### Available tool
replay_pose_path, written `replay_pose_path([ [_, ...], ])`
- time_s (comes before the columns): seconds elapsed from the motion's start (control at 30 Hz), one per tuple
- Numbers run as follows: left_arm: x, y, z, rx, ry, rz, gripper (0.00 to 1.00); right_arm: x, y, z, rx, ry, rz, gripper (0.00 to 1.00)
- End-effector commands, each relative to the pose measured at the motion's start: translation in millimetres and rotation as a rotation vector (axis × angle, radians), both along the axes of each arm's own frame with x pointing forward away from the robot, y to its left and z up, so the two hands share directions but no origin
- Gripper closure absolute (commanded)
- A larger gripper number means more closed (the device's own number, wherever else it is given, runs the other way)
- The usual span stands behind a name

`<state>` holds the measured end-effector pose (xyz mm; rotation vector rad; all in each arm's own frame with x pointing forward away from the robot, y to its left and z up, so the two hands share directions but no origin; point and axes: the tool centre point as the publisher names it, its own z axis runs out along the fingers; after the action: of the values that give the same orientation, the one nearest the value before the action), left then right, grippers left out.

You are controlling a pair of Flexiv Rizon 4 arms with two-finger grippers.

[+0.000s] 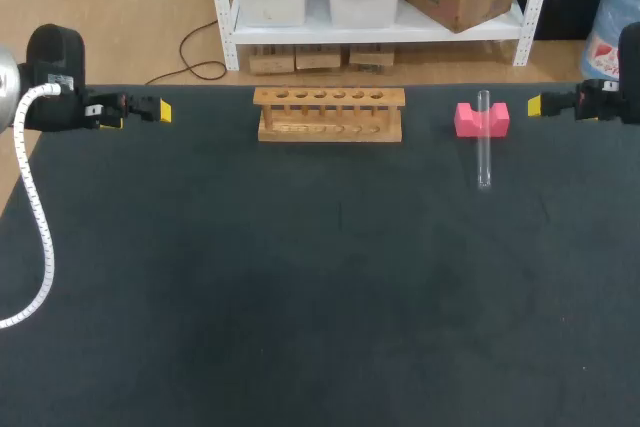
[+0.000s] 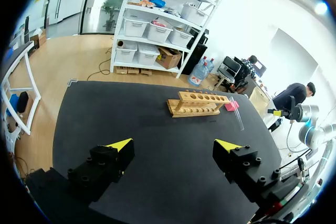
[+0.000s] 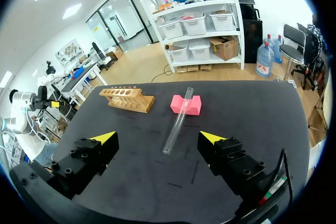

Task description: Grasp the test tube, adjust it, and insert it.

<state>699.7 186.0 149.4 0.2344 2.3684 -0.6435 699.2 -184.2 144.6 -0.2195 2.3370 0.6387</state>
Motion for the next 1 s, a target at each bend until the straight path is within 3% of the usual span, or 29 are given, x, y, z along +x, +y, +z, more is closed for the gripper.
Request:
replay_pose_path([
  [0.03, 0.1, -1, 1.1, 0.007, 0.005, 0.004, 0.0, -1.5, 1, 1, -0.008, 0.001, -0.007, 0.0],
  [0.4, 0.1, -1, 1.1, 0.007, 0.005, 0.004, 0.0, -1.5, 1, 1, -0.008, 0.001, -0.007, 0.0],
  [0.53, 2.1, 0, 1.4, -0.024, -0.021, -0.044, 0.0, -1.5, 1, 1, -0.008, 0.001, -0.007, 0.0],
  [0.67, 7.2, 0, 1.4, -0.069, -0.046, -0.158, 0.0, -1.5, 1, 1, -0.008, 0.001, -0.007, 0.0],
  [1.0, 23.3, 7, -5.7, -0.245, -0.246, -0.558, 0.0, -1.5, 1, 1, -0.008, 0.001, -0.007, 0.0],
])
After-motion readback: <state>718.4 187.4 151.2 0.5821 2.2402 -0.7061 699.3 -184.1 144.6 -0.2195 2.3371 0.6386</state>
